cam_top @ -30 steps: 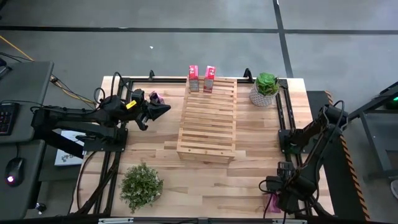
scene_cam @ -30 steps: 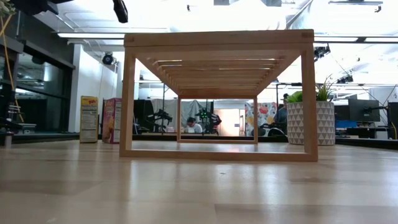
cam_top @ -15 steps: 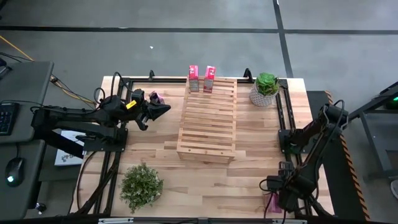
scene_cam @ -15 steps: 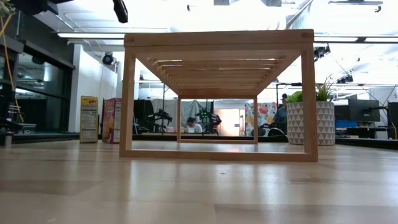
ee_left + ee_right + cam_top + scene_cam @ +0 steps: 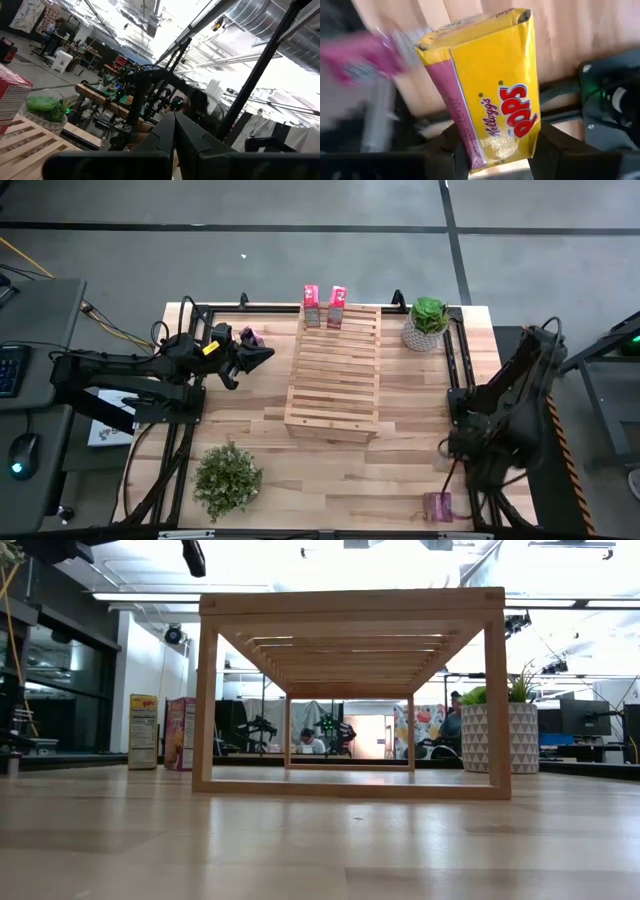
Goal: Stack cereal on shelf
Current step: Put the bottom yellow cereal box on the shelf
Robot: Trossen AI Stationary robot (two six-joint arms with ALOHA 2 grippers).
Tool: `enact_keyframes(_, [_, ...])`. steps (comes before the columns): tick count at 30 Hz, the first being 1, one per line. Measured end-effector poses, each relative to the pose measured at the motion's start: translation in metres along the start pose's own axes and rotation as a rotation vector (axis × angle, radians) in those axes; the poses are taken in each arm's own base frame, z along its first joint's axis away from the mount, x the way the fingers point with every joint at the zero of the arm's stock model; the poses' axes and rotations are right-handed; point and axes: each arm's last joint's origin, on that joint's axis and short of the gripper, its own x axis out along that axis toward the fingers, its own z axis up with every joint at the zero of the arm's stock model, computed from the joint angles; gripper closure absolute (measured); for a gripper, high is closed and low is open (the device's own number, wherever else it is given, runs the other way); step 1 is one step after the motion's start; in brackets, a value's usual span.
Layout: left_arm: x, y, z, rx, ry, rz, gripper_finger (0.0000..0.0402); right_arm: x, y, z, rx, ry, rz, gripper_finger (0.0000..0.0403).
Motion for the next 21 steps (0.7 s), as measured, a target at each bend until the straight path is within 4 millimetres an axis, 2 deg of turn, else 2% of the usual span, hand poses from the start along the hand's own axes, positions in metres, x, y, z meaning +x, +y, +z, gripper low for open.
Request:
enact_keyframes(3, [0.000, 0.000, 0.000, 0.000, -0.001, 0.003, 0.0399, -0.047, -0.015, 0.008, 0.144, -0.237, 0.159, 0.0263])
enact_keyframes(6, [0.000, 0.000, 0.000, 0.005, -0.007, 0.012, 0.0399, -0.096, -0.036, 0.024, 0.339, -0.608, 0.273, 0.0263])
enact_keyframes(8, [0.000, 0.000, 0.000, 0.016, -0.010, 0.016, 0.0399, -0.125, -0.048, 0.036, 0.429, -0.850, 0.270, 0.0263])
enact_keyframes(11, [0.000, 0.001, 0.000, 0.016, -0.014, 0.022, 0.0399, -0.159, -0.052, 0.064, 0.404, -1.067, 0.169, 0.0263])
enact_keyframes(15, [0.000, 0.001, 0.001, 0.011, -0.016, 0.024, 0.0399, -0.186, -0.053, 0.122, 0.311, -1.116, 0.003, 0.0263])
enact_keyframes(18, [0.000, 0.001, 0.001, 0.007, -0.016, 0.023, 0.0399, -0.188, -0.063, 0.163, 0.341, -1.054, -0.118, 0.0263])
enact_keyframes(21, [0.000, 0.001, 0.001, 0.007, -0.017, 0.023, 0.0399, -0.179, -0.079, 0.196, 0.358, -0.910, -0.206, 0.0262])
